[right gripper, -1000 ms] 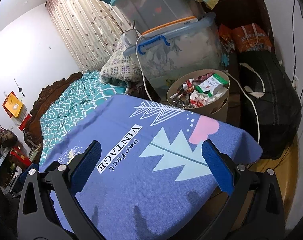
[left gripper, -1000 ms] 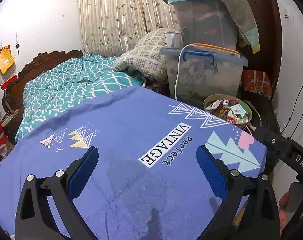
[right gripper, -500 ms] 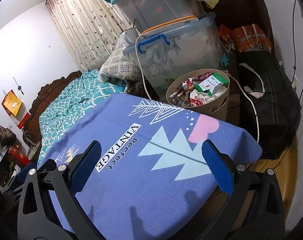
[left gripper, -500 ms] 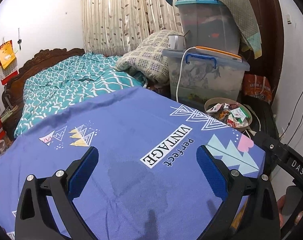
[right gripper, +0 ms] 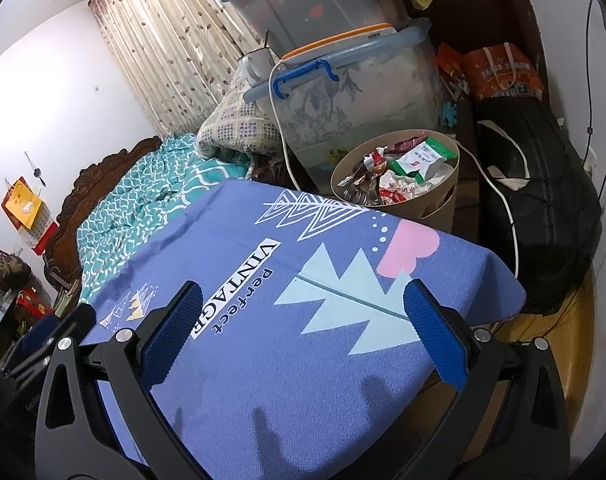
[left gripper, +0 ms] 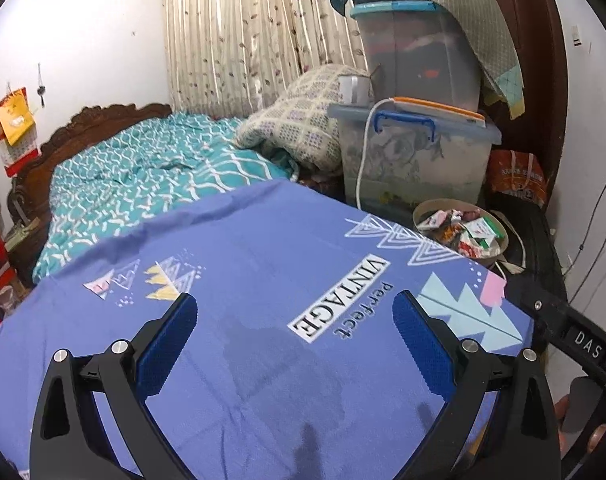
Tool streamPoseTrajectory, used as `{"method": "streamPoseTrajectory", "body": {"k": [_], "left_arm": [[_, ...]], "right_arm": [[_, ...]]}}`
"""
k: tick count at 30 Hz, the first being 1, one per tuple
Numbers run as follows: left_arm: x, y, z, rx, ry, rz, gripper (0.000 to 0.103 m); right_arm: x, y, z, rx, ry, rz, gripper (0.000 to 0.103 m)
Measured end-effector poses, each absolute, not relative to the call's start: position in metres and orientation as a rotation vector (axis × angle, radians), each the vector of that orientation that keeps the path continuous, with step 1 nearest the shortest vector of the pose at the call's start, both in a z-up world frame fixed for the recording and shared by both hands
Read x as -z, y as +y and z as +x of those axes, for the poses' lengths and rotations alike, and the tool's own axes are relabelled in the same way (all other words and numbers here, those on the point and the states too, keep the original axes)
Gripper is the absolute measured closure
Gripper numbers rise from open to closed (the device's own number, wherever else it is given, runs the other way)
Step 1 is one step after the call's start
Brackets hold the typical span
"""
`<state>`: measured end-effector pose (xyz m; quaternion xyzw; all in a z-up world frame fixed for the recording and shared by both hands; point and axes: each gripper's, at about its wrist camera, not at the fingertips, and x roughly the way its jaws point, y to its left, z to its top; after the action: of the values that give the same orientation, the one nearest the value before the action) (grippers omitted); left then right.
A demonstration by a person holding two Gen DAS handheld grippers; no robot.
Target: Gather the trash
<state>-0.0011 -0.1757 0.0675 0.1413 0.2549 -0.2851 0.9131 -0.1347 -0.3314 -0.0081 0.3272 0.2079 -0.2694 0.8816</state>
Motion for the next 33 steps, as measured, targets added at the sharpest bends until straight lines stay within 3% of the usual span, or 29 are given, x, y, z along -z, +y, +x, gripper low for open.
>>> {"method": "streamPoseTrajectory", "body": {"k": [10,33], "left_arm": [[-0.075,-0.171,-0.003,0.569,0.47,0.301,0.008],[-0.066,-0.169,0.013,0.568,0.542,0.332,0.008]], "right_arm": [[0.011,-0.331,-0.134,0.557,0.439,0.683,0.004],[0.007,-0.324,-0.13,0.553,0.454,0.659,0.003]]}}
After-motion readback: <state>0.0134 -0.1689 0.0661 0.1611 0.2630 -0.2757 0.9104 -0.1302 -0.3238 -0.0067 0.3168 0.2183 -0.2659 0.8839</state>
